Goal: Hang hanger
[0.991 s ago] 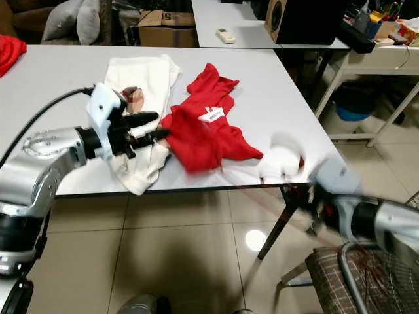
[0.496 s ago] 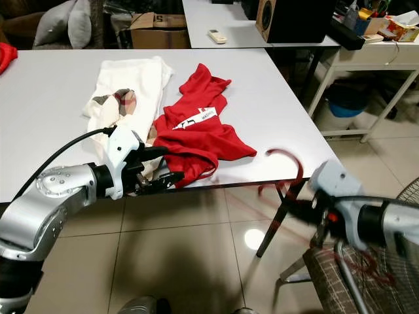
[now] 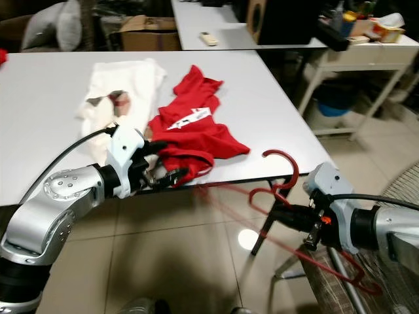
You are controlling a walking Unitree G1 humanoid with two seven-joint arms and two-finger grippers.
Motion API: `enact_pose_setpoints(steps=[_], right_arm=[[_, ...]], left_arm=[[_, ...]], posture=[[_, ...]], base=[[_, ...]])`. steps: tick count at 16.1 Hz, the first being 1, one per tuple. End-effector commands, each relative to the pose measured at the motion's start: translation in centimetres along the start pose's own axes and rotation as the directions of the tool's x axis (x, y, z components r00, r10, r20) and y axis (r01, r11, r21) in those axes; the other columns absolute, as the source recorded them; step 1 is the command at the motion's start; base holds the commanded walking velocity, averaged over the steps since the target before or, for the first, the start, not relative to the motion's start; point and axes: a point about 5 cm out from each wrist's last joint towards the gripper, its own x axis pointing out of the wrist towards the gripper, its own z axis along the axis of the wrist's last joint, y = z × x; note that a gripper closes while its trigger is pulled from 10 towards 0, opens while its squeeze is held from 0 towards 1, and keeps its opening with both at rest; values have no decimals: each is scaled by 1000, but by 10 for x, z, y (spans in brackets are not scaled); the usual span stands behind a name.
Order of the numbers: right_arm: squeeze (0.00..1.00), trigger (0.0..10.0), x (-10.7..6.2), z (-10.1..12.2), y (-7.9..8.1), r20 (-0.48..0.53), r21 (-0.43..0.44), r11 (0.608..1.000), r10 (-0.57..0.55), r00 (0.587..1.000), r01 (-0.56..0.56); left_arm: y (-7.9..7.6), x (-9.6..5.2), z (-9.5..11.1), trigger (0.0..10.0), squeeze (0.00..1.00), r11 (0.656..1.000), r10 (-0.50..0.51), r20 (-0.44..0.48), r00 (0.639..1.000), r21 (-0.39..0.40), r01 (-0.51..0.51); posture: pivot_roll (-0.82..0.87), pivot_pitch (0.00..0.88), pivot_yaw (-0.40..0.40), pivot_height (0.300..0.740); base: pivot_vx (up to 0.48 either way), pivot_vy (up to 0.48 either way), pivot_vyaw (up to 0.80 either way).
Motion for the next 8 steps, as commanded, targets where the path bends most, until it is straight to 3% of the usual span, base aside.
enact_pose_setpoints(steps=[1,2,3,5,7,8], right_arm=[[0,10000,-1,6,-7,73,14,999,-49,996,48],[0,10000,-2,9,-11,121,38,996,-80,989,76],[0,10000,-10,24,-28,319,102,974,-223,921,201],[0,10000,-16,33,-30,436,151,967,-250,865,203],[0,10000,-17,35,-28,487,176,967,-249,837,185],[0,10000,-13,37,-26,519,197,954,-296,802,225]], left_arm=[[9,-1,2,10000,314,997,71,12,997,-1,-71],[11,-1,3,10000,0,996,86,23,996,-12,-86],[21,-1,6,10000,0,989,141,50,989,-47,-139],[27,-2,8,10000,0,982,176,57,983,-73,-172],[31,-1,8,10000,0,978,194,56,979,-85,-189],[34,-1,8,10000,0,972,228,53,972,-76,-224]], posture=[[-73,39,10,740],[-71,37,13,740],[-72,31,26,740],[-73,26,35,740],[-72,21,42,740],[-70,17,41,740]], base=[[0,0,0],[0,0,0],[0,0,0],[0,0,0],[0,0,0],[0,0,0]])
